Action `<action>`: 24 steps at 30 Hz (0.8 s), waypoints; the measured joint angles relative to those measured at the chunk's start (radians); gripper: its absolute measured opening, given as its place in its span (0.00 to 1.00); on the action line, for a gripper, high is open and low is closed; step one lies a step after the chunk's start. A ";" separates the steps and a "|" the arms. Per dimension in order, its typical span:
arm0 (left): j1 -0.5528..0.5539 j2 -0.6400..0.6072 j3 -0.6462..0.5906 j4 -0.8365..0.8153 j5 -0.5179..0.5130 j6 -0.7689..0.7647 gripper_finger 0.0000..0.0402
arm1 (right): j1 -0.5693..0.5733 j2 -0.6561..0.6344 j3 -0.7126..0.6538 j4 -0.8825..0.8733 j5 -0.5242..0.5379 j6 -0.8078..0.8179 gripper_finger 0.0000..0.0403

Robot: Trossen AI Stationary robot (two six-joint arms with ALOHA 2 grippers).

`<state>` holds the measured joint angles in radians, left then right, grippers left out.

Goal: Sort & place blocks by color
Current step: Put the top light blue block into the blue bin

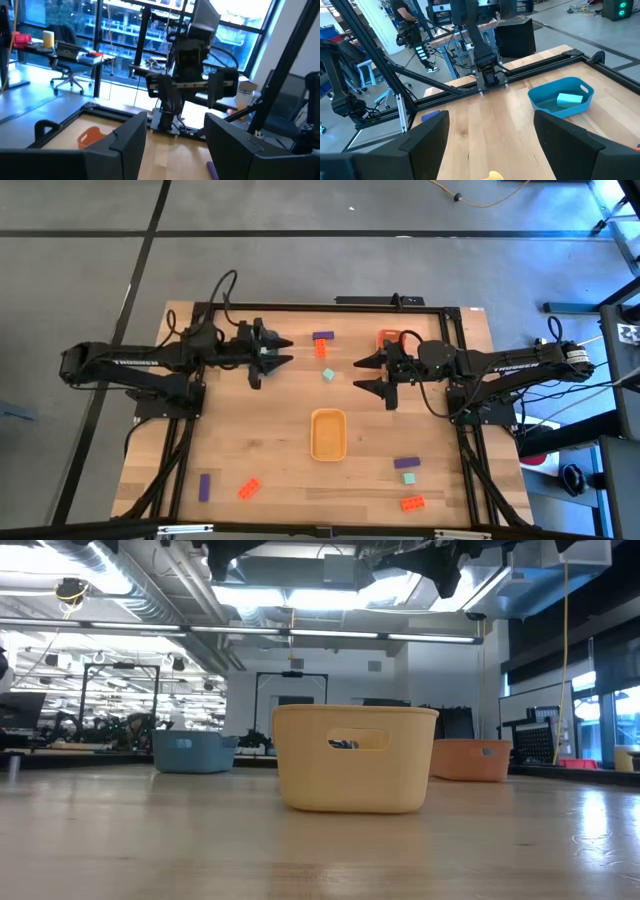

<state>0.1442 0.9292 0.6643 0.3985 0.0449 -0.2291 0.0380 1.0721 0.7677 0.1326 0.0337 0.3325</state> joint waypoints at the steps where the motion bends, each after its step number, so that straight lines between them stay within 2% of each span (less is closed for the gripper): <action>1: -0.001 0.000 0.000 0.002 -0.001 0.000 0.47 | 0.000 0.000 0.000 0.000 0.000 0.000 0.73; 10: 0.000 0.000 0.001 0.002 -0.024 -0.011 0.47 | 0.000 0.000 0.000 0.002 0.000 0.003 0.73; 13: 0.000 0.029 0.057 -0.140 -0.081 -0.073 0.47 | 0.000 0.000 0.000 0.011 -0.001 0.003 0.73; 16: 0.000 0.115 0.166 -0.369 -0.083 -0.033 0.47 | 0.000 -0.003 0.000 0.053 -0.001 0.003 0.73; 20: 0.009 0.284 0.346 -0.573 -0.020 0.105 0.47 | 0.000 -0.012 0.000 0.123 -0.001 0.003 0.73; 24: 0.035 0.483 0.484 -0.708 -0.025 0.142 0.47 | 0.000 -0.029 0.002 0.150 0.000 0.002 0.73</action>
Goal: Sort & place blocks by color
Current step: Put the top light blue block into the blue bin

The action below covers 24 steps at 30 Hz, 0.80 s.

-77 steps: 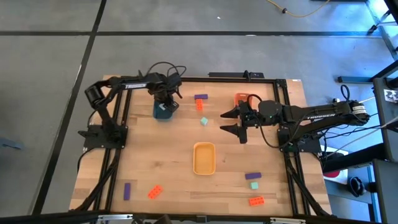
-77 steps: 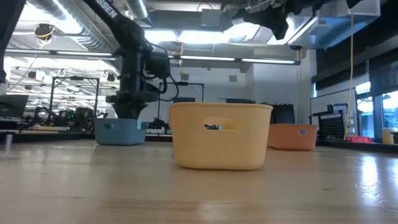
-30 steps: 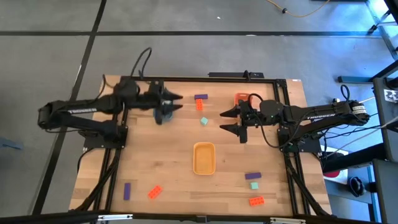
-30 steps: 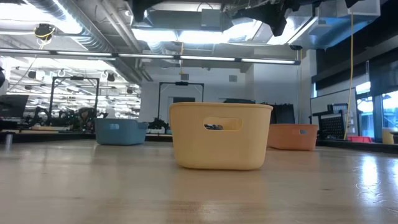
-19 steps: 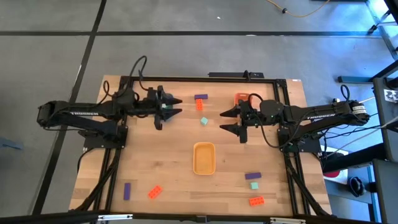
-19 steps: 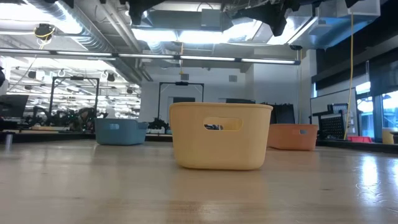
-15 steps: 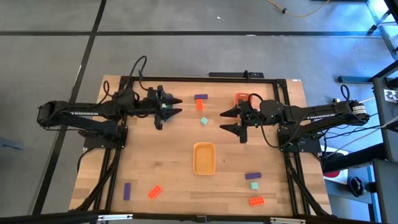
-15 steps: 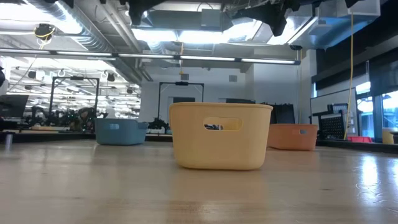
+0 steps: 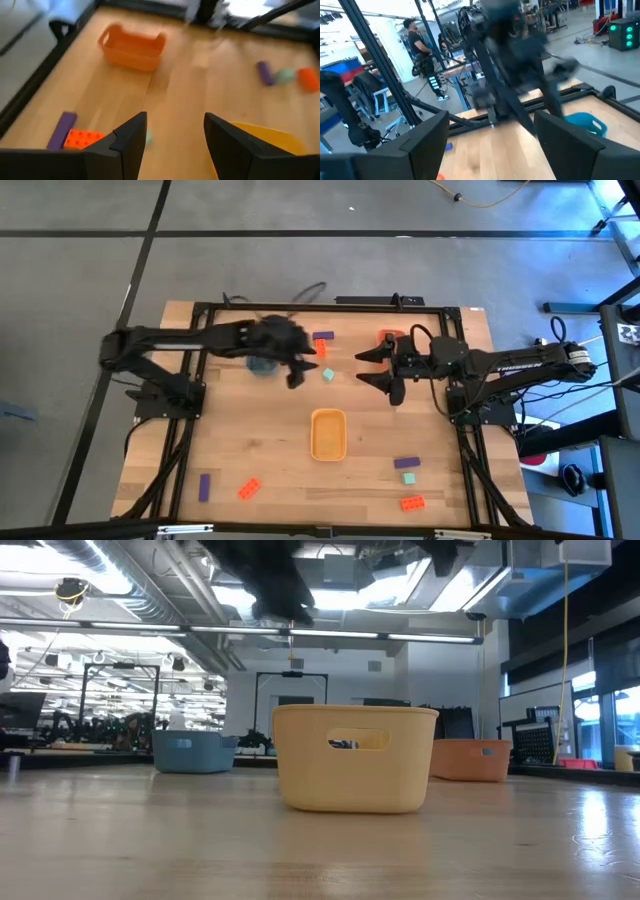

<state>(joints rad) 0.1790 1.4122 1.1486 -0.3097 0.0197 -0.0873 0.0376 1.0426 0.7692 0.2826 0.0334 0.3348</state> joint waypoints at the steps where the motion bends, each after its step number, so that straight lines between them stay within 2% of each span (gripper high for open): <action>1: 0.008 0.042 0.023 -0.015 -0.006 -0.012 0.47 | 0.000 -0.006 0.000 0.000 0.001 0.000 0.73; 8: 0.001 0.295 0.124 -0.015 -0.053 -0.262 0.47 | 0.000 -0.041 0.000 0.005 0.027 0.000 0.73; 14: -0.041 0.414 0.141 -0.015 -0.238 -0.433 0.47 | 0.000 -0.046 0.000 0.003 0.051 -0.003 0.73; 24: -0.055 0.483 0.142 0.015 -0.333 -0.453 0.49 | 0.000 -0.046 0.000 0.001 0.052 -0.003 0.73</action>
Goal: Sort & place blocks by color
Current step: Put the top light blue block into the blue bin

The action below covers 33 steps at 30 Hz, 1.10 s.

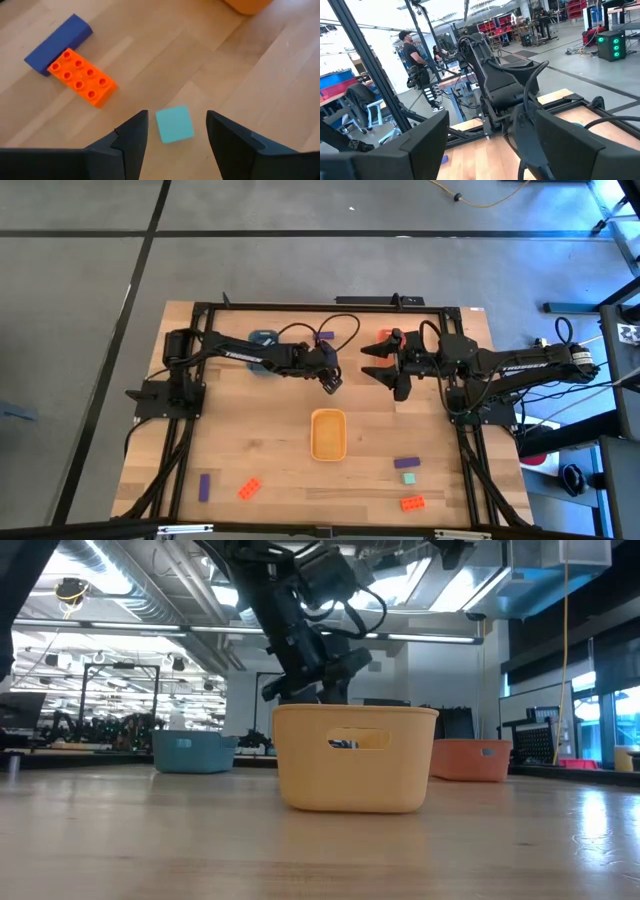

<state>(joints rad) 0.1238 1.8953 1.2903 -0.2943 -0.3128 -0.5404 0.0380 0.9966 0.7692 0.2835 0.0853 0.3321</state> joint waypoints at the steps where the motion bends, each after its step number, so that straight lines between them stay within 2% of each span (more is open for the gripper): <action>1: 0.000 -0.001 0.000 0.005 0.000 0.000 0.50 | 0.000 0.000 0.000 0.000 0.000 0.000 0.73; 10: 0.002 0.010 0.001 0.012 0.003 -0.002 0.62 | 0.000 0.000 0.000 0.002 0.000 0.000 0.73; 18: -0.002 0.058 -0.004 0.026 0.013 -0.084 0.72 | 0.000 0.001 0.000 0.002 0.000 0.001 0.73; 20: -0.003 0.080 0.003 0.081 0.009 -0.088 0.72 | 0.000 0.001 -0.001 -0.002 0.000 0.002 0.73; 33: -0.001 0.174 0.002 0.109 0.066 -0.145 0.71 | 0.000 0.001 -0.001 0.004 0.001 0.002 0.73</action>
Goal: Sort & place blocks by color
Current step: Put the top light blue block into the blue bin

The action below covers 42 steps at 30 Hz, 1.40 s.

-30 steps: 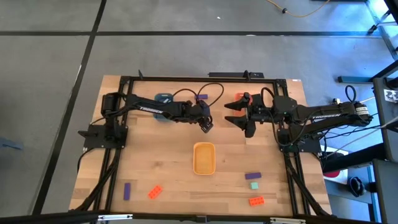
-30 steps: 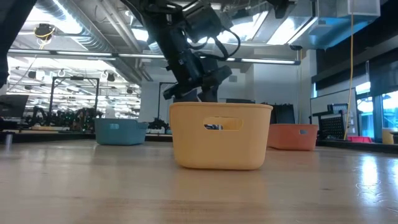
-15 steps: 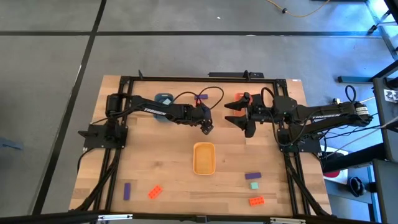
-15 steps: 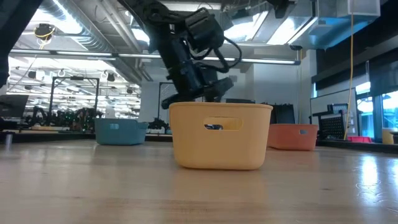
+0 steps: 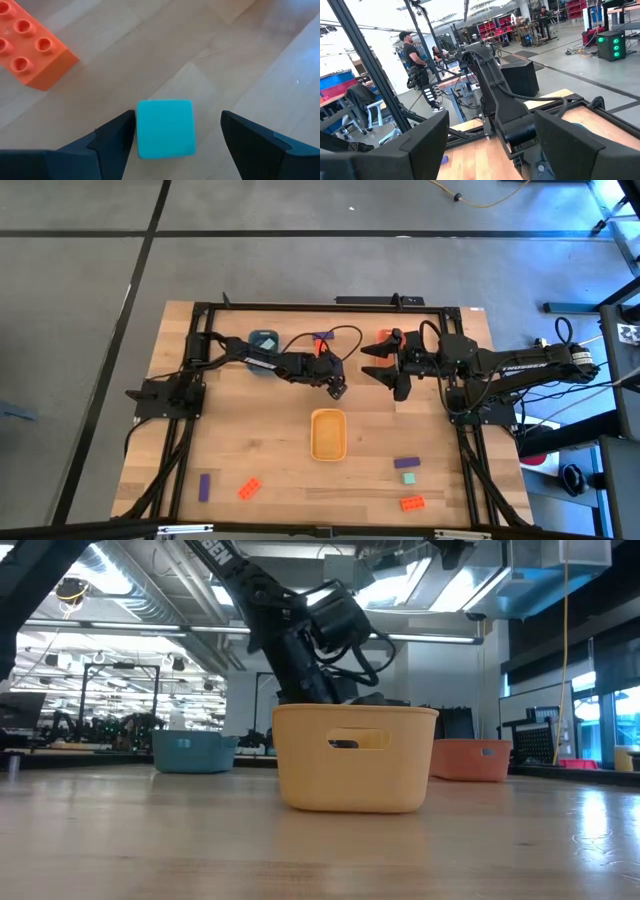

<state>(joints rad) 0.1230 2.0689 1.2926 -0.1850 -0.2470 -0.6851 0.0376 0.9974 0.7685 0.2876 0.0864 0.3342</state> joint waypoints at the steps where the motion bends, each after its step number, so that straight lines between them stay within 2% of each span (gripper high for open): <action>1: 0.000 0.000 0.000 0.000 -0.001 -0.001 0.71 | 0.000 0.000 0.000 0.000 0.000 0.000 0.73; 5: -0.003 0.002 0.000 0.009 -0.034 -0.001 0.71 | 0.000 0.000 0.000 0.000 0.000 0.001 0.73; 8: 0.001 0.002 0.000 0.009 -0.026 0.007 0.67 | 0.000 0.000 0.000 0.000 0.000 0.001 0.73; 11: 0.001 0.002 -0.001 -0.012 -0.027 0.028 0.56 | 0.000 0.000 0.000 0.000 0.000 0.000 0.73; 17: 0.005 -0.043 -0.007 -0.057 0.013 0.142 0.29 | 0.000 0.000 0.000 -0.002 0.000 -0.001 0.73; 24: 0.019 -0.218 -0.015 -0.101 0.031 0.314 0.30 | 0.000 0.000 0.000 -0.010 0.000 -0.002 0.73; 29: 0.022 -0.435 -0.115 -0.078 0.030 0.363 0.30 | 0.000 0.000 0.000 -0.015 0.000 -0.003 0.73; 34: 0.018 -0.700 -0.312 0.110 0.063 0.384 0.30 | 0.000 0.000 0.000 -0.023 0.000 -0.004 0.73; 38: 0.019 -0.867 -0.502 0.451 0.235 0.353 0.30 | 0.000 0.005 0.000 -0.045 -0.008 -0.061 0.73; 40: 0.018 -0.919 -0.587 0.654 0.343 0.317 0.30 | 0.003 0.020 0.000 -0.057 -0.008 -0.120 0.73; 42: 0.016 -0.943 -0.644 0.811 0.398 0.259 0.30 | 0.012 0.052 0.003 -0.077 -0.005 -0.181 0.73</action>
<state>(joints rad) 0.1394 1.1255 0.6486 0.6261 0.1513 -0.4261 0.0497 1.0490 0.7715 0.2106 0.0818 0.1528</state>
